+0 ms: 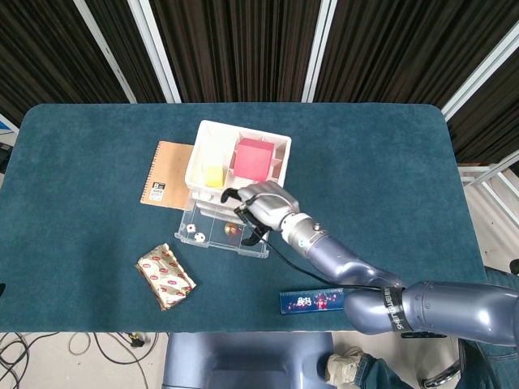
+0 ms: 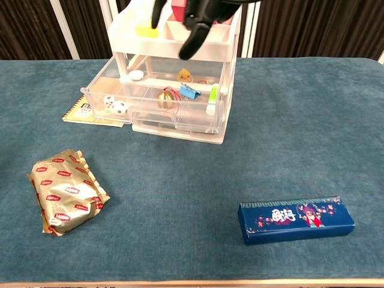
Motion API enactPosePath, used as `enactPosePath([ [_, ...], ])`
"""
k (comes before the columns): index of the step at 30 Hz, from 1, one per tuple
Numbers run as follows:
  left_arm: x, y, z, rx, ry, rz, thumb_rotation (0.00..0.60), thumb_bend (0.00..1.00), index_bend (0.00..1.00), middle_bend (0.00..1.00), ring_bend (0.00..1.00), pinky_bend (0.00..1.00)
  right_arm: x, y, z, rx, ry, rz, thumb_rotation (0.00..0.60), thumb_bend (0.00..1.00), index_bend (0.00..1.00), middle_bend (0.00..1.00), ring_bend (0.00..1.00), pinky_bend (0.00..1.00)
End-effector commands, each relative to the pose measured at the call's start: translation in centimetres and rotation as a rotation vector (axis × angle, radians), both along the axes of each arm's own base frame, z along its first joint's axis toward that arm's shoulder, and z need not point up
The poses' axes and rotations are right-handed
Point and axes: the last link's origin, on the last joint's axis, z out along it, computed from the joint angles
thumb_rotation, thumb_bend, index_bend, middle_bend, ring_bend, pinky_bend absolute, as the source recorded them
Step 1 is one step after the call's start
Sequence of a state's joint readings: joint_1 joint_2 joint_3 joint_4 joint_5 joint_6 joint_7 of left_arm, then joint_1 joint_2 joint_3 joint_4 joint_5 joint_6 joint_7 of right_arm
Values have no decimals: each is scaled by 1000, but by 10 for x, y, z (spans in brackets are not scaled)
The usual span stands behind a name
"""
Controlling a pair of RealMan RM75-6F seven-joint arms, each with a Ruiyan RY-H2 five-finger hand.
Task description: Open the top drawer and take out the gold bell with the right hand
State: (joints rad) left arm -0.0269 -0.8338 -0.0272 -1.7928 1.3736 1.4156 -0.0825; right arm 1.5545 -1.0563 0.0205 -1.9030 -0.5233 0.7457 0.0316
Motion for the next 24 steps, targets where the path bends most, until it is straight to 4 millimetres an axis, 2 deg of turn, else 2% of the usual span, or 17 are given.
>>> enactPosePath([
  [1,-1,0,0,-1,-1,3,600,257,119,0,12,11,5,4,-7,-19,12,84,600,196,286,852,982,1000],
  [12,-1,0,0,-5,4,2,600,265,119,0,13,20,5,1,-22,-187,-2,347,600,222,291,863,989,1000],
  [19,-1,0,-1,-4,7,4,600,265,119,0,13,21,-2,-4,-24,-242,-7,411,600,222,290,863,988,1000],
  [24,-1,0,-1,-7,11,4,600,264,119,0,13,20,-7,-7,-27,-288,5,468,600,157,272,863,986,1000],
])
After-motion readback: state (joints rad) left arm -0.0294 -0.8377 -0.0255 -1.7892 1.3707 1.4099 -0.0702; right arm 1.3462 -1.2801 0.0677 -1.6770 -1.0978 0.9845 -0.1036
